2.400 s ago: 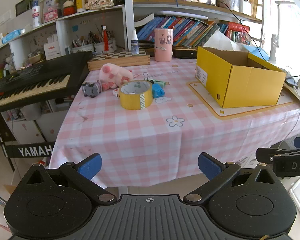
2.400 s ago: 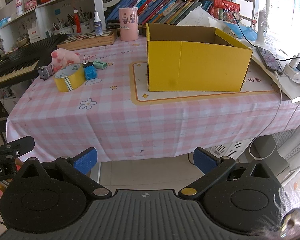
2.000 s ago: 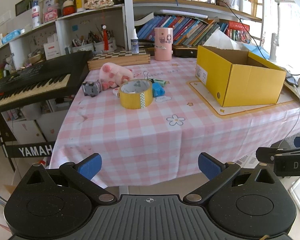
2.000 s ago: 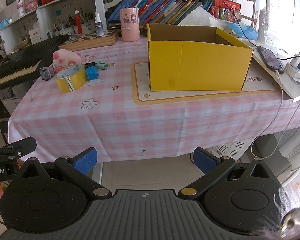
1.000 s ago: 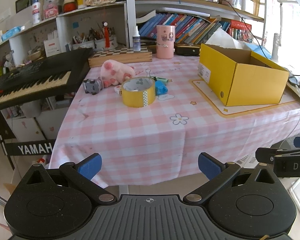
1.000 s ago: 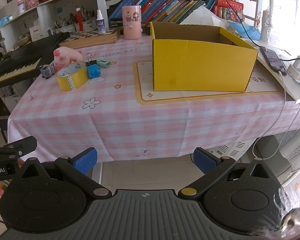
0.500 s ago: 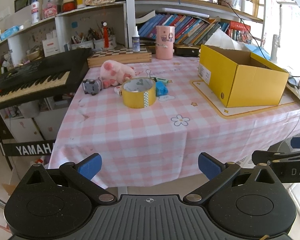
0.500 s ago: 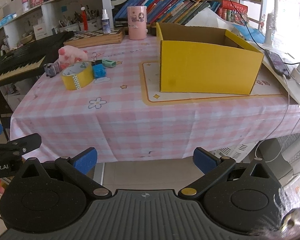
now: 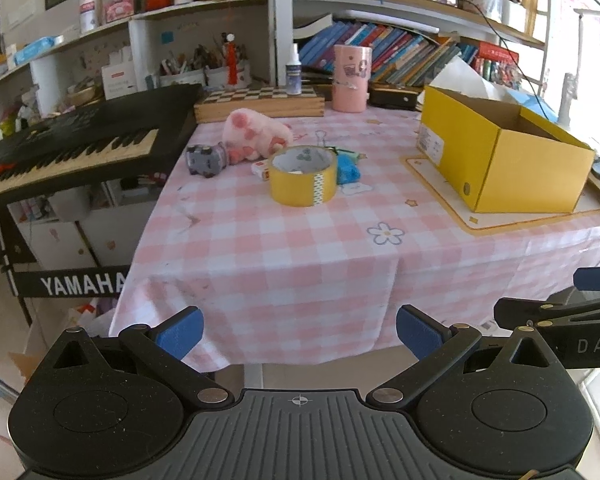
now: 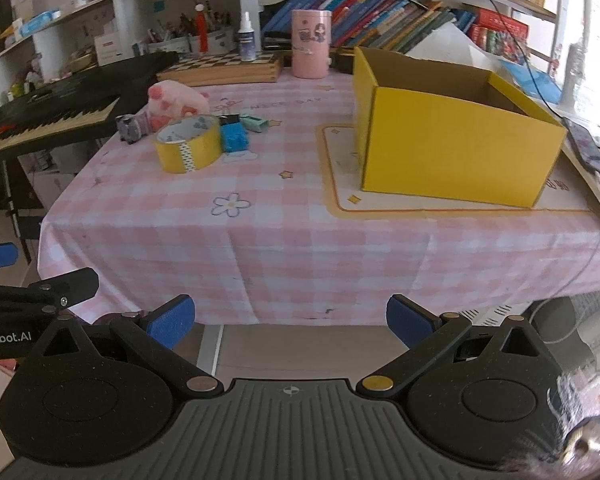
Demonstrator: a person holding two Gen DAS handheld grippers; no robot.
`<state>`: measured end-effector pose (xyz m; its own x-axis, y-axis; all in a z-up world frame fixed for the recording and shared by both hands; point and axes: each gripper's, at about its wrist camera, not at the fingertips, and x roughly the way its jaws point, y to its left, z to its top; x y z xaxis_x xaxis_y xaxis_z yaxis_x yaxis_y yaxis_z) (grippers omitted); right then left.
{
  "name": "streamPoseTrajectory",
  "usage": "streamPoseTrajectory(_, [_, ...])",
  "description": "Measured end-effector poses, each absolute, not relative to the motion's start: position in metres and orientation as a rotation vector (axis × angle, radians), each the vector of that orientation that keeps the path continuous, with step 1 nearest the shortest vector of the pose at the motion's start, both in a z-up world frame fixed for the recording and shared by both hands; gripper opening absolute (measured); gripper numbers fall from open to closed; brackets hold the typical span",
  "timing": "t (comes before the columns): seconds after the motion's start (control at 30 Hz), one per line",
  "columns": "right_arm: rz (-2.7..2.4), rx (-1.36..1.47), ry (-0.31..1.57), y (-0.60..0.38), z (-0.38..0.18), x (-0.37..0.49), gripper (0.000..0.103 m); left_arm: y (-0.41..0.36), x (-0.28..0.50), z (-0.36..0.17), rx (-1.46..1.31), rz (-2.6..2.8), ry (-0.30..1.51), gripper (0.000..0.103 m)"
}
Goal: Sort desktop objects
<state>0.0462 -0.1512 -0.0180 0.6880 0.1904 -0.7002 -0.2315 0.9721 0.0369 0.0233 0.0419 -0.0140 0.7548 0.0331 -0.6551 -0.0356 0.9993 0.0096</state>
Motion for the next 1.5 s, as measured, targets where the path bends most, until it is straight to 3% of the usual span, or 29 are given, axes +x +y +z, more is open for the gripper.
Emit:
streamPoseTrajectory(0.17, [0.288,-0.067,0.758,-0.14,-0.018,0.052,0.099,0.052,0.023,-0.013,-0.023,0.069,0.704,0.103])
streamPoseTrajectory(0.8, [0.413,-0.054,0.678,-0.118,0.001,0.126,0.059,0.066,0.081,-0.011,-0.06,0.093,0.684,0.103])
streamPoseTrajectory(1.2, [0.466,-0.097,0.668,-0.119,0.008,0.192,0.059,0.055,0.15,-0.023,-0.073,0.127,0.727,0.103])
streamPoseTrajectory(1.5, [0.538,-0.108,0.562,-0.122,0.023,0.219,0.061,0.042,0.208,-0.037,-0.046,0.11,0.749,0.103])
